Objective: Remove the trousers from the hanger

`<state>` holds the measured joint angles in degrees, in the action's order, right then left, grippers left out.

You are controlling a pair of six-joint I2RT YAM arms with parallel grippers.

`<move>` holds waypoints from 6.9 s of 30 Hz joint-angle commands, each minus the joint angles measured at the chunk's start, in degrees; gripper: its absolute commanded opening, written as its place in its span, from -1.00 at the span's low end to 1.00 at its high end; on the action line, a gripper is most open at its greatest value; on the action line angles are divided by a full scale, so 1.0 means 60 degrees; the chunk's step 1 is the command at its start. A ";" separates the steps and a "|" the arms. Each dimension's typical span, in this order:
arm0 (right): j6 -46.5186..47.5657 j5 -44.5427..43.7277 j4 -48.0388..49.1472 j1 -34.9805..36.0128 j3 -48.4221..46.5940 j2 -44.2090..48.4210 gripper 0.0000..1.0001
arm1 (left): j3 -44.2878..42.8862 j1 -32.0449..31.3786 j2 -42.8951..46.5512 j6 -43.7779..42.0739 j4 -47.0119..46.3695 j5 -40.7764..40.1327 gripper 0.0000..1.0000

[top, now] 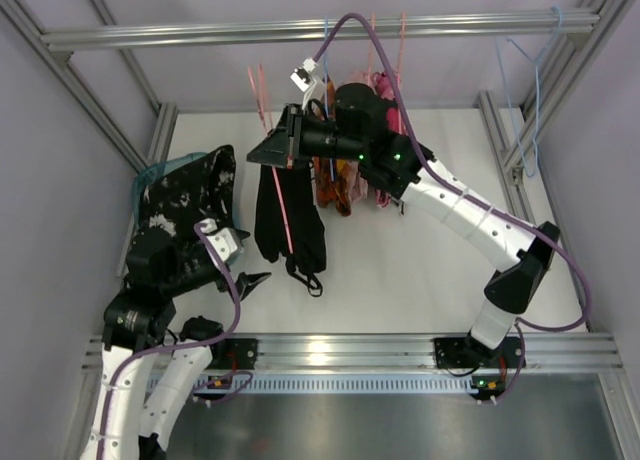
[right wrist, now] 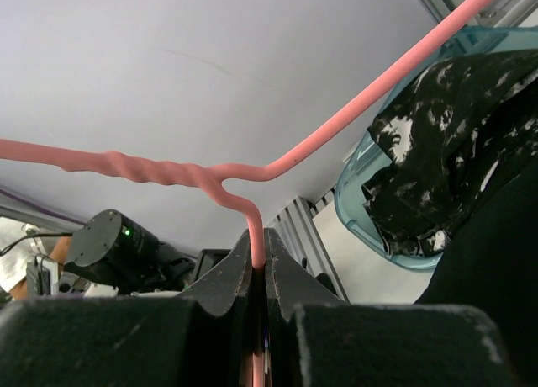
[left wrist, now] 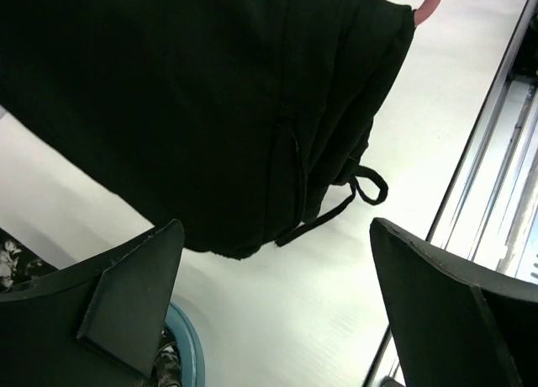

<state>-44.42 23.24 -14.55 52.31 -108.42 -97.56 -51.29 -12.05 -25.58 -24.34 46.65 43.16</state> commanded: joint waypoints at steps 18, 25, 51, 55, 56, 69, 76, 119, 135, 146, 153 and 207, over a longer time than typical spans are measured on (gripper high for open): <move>-0.0813 -0.0007 0.1267 -0.0106 -0.0958 -0.0703 -1.00 | 0.0286 0.0002 -0.1170 -0.0910 -0.2208 0.1216 0.96; -0.0916 -0.0066 0.1296 -0.0120 -0.0988 -0.0732 -1.00 | 0.0330 0.0002 -0.1492 -0.0515 -0.2589 0.1201 0.97; -0.0975 0.0418 0.1443 -0.0178 -0.0460 -0.0235 -1.00 | 0.0901 -0.0012 -0.1860 0.3220 -0.5579 -0.0673 -1.00; -0.1033 0.0491 0.1501 -0.0340 -0.0387 -0.0132 -1.00 | 0.1149 -0.0012 -0.1582 0.2812 -0.5578 -0.0076 -0.86; -0.1019 0.0520 0.1530 -0.0355 -0.0401 -0.0132 -1.00 | 0.1194 -0.0012 -0.1465 0.2782 -0.5578 0.0216 -0.73; -0.1151 0.0608 0.1765 -0.0370 -0.0841 -0.0542 -1.00 | 0.0974 -0.0991 -0.2284 0.2446 -0.5593 0.0118 0.36; -0.1165 0.0696 0.1765 -0.0370 -0.0622 -0.0367 -1.00 | 0.0945 -0.1536 -0.2533 0.2591 -0.5680 -0.1449 0.05; 0.0314 0.1151 0.1487 -0.1351 0.3099 0.1098 -1.00 | -0.5762 -0.0423 -0.3558 0.7030 -0.6399 -0.5316 -1.00; 0.1207 0.1413 0.1282 -0.1366 0.3700 0.1772 -1.00 | -0.5354 0.2563 -0.1626 0.6196 -0.5242 -0.8408 -1.00; 0.2511 0.2262 0.1180 -0.1190 0.5077 0.2914 -1.00 | -0.4432 0.3445 -0.0761 0.4775 -0.4027 -0.9711 -1.00; 0.3447 0.2644 0.0639 -0.1000 0.5048 0.3457 -1.00 | -0.2587 0.3342 -0.0146 0.4174 -0.3835 -1.0415 -1.00; 0.8034 0.2263 -0.5617 -0.4790 0.3113 0.8289 -1.00 | 0.0594 0.3298 -0.3183 0.4144 -0.4992 -0.3723 0.97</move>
<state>2.83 34.02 -45.82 27.09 -90.56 -50.74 -45.34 7.77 -49.23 0.08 15.18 13.19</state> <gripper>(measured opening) 0.035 0.983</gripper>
